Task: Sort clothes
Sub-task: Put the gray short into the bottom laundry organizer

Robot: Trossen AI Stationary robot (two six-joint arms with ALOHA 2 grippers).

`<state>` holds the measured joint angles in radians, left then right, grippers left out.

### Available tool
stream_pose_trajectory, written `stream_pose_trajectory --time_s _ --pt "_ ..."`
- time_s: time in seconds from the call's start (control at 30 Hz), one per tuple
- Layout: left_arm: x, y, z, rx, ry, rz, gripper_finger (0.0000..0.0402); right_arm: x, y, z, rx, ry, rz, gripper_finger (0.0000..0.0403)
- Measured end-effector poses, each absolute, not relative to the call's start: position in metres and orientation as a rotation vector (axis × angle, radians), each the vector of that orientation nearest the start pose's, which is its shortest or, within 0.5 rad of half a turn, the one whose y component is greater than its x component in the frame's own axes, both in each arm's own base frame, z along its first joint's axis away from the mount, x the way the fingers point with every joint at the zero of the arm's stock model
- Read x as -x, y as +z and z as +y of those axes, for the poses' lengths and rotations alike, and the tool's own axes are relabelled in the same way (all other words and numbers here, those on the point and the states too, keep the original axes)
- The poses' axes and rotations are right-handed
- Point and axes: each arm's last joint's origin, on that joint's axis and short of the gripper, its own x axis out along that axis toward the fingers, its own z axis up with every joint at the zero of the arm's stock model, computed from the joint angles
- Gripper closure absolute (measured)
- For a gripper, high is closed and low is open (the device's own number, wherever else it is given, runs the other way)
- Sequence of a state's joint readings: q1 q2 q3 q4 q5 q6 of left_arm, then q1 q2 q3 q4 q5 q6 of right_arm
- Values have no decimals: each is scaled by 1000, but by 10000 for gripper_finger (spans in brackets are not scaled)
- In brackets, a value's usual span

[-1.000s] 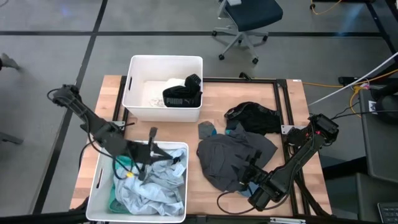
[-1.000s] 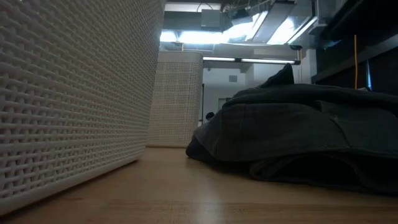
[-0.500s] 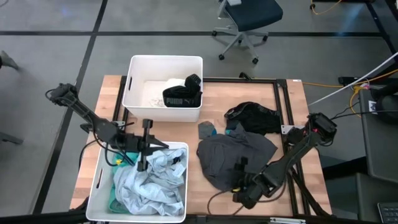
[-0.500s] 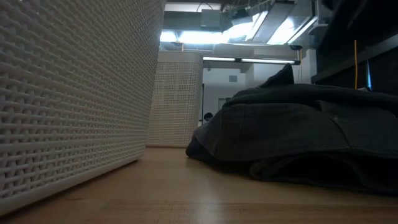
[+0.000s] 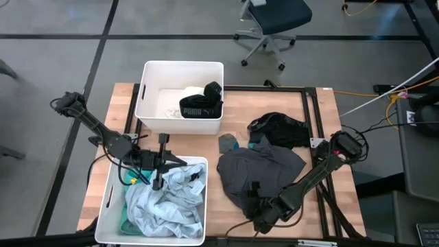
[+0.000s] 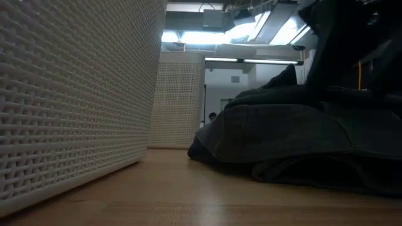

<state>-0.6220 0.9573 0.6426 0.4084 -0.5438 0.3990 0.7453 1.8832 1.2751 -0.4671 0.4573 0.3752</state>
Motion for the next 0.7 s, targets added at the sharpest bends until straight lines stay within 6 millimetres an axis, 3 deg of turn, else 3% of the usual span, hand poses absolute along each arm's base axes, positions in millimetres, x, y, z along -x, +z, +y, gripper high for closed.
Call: stream_pose_trajectory --time_s 0.2,0.3,0.7 --pt "-181 309 -111 -353 -58 -93 396 -292 171 244 441 37 899 162" --pt "-181 309 -111 -356 -59 -88 396 -294 167 238 444 55 969 162" --pt "-181 308 -111 -357 -61 -80 396 -309 118 213 398 76 1268 175"
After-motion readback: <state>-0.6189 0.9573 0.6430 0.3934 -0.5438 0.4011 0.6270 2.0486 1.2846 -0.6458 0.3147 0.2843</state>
